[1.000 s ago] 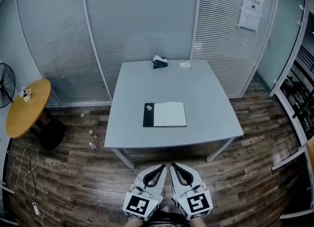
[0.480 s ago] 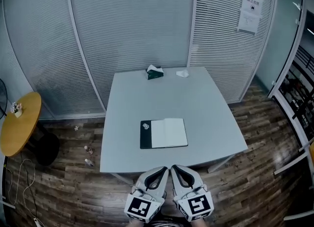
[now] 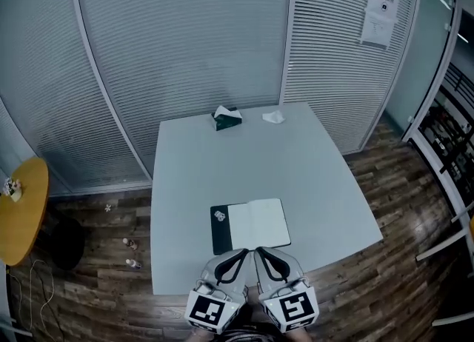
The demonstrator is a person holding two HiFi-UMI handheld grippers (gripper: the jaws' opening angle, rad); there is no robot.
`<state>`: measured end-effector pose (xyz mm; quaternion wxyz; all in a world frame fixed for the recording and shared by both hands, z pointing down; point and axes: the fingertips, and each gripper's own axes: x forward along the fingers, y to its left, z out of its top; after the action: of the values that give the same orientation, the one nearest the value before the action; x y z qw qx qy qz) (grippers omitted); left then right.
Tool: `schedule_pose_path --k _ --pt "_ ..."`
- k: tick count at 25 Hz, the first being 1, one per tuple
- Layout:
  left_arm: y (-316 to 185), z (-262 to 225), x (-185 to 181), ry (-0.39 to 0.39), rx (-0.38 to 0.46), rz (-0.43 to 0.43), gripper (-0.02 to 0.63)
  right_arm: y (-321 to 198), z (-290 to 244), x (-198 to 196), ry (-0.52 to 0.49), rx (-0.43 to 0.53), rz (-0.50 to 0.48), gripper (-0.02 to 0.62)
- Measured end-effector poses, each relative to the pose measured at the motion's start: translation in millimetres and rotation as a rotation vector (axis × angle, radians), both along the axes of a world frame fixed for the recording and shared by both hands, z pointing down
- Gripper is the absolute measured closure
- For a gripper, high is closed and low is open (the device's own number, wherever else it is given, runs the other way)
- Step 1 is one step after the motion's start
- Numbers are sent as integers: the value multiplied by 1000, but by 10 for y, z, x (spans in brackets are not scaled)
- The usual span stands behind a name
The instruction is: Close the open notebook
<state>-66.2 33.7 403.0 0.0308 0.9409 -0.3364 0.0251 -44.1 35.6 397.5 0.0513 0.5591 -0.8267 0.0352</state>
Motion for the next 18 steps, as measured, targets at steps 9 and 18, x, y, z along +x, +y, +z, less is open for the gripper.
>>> schedule_pose_path --k 9,18 --pt "-464 117 -101 20 -48 12 601 -448 108 -85 2 -16 15 594" --pt "-741 142 -122 5 -34 -11 601 -716 105 -68 2 -13 -6 594"
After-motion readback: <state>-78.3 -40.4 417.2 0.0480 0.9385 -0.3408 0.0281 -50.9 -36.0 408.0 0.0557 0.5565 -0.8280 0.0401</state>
